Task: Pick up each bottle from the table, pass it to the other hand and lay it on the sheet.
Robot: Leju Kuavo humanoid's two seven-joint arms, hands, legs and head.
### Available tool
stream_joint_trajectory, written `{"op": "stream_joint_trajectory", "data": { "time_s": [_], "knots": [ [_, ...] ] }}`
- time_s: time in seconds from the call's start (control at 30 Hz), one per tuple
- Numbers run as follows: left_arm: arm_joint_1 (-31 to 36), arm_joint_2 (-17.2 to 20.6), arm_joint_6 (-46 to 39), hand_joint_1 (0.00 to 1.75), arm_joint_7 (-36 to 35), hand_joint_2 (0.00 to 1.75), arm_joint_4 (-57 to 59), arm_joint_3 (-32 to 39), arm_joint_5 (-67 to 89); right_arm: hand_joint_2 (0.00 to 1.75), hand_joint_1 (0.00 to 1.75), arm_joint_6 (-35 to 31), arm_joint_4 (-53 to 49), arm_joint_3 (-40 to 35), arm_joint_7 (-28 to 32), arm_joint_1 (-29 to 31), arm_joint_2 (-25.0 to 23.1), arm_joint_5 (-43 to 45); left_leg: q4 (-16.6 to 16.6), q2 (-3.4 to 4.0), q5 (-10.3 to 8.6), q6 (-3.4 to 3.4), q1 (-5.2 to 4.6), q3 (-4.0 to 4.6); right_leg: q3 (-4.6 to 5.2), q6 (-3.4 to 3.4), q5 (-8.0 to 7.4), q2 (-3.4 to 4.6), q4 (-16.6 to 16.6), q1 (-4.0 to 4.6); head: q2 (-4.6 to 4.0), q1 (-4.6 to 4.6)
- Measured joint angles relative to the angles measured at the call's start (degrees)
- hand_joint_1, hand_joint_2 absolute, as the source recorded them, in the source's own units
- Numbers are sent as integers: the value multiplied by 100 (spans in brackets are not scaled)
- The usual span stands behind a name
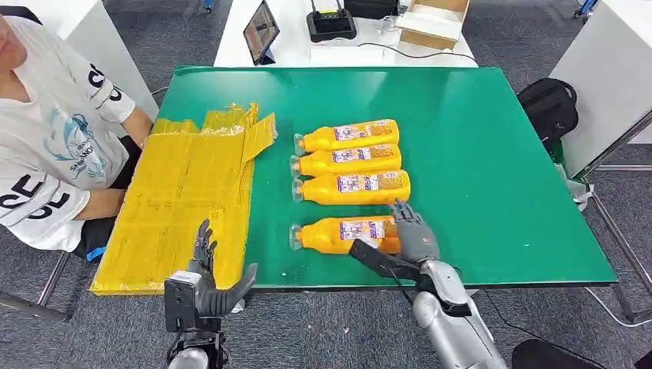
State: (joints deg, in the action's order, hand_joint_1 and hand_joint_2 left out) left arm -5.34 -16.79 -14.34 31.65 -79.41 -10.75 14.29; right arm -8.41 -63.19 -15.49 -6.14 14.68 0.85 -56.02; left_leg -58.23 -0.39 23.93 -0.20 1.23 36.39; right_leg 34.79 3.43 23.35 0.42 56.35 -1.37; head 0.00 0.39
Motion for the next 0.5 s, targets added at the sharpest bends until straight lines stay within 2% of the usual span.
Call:
{"op": "stream_joint_trajectory", "data": {
  "time_s": [0.5],
  "knots": [
    [96, 0, 79, 0, -13, 175, 136, 9, -28, 175, 0, 325, 313, -545, 107, 423, -31, 197, -1, -3, -1, 0, 0, 0, 0, 0, 0, 0, -1, 0, 0, -2]
  ]
}}
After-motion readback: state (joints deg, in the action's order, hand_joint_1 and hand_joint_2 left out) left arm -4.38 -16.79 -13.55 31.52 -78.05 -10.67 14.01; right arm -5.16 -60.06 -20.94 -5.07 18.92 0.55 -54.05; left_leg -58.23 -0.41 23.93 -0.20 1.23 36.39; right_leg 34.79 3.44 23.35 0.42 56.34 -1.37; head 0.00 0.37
